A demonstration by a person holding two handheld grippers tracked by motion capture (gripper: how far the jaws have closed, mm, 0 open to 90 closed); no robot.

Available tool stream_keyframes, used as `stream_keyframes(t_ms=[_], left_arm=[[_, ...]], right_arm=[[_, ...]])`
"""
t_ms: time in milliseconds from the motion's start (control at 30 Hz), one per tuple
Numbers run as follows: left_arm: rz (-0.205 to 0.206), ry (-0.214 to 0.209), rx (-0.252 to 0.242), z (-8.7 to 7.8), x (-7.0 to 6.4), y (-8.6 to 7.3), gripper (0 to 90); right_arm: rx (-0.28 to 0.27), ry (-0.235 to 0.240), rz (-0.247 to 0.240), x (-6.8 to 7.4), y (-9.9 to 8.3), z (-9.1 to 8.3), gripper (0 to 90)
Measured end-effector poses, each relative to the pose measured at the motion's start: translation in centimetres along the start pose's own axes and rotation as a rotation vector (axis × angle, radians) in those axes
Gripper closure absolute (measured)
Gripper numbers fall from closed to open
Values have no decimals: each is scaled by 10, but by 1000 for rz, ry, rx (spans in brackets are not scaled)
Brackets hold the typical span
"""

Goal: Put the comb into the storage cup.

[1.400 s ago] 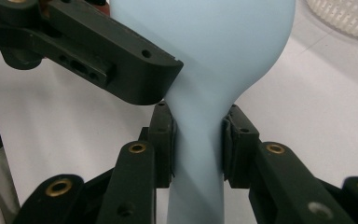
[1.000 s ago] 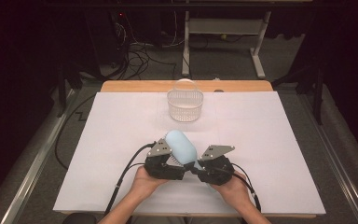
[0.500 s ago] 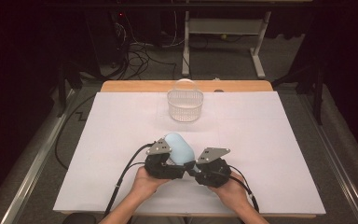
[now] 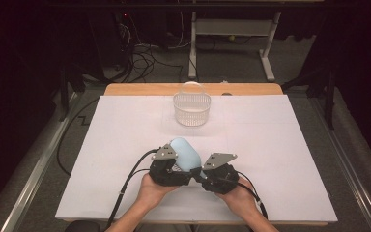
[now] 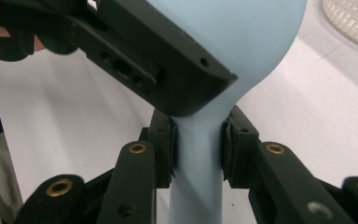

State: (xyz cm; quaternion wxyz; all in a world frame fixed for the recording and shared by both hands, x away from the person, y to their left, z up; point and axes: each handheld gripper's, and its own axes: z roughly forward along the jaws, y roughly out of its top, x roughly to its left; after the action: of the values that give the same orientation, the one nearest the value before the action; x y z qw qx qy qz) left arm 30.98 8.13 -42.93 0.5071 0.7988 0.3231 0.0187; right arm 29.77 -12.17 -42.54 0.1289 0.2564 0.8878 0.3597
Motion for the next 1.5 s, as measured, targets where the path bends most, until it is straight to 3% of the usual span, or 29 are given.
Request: stream_keyframes(t_ms=[233, 667, 1000, 1300, 1500], left_arm=[[-29, -21, 1, -2, -2, 2, 395], [-72, -52, 8, -7, -2, 7, 447], [-45, -58, 4, -13, -6, 12, 464], [-52, -67, -12, -18, -7, 15, 484], [-51, -55, -13, -20, -5, 15, 493]], right_arm=[[-8, -8, -11, 0, 1, -3, 700], [-27, 46, 29, -3, 3, -6, 697], [-50, 75, 31, -4, 4, -10, 691], [-66, 71, 31, -3, 6, -13, 654], [-71, 71, 35, -5, 5, -15, 552]])
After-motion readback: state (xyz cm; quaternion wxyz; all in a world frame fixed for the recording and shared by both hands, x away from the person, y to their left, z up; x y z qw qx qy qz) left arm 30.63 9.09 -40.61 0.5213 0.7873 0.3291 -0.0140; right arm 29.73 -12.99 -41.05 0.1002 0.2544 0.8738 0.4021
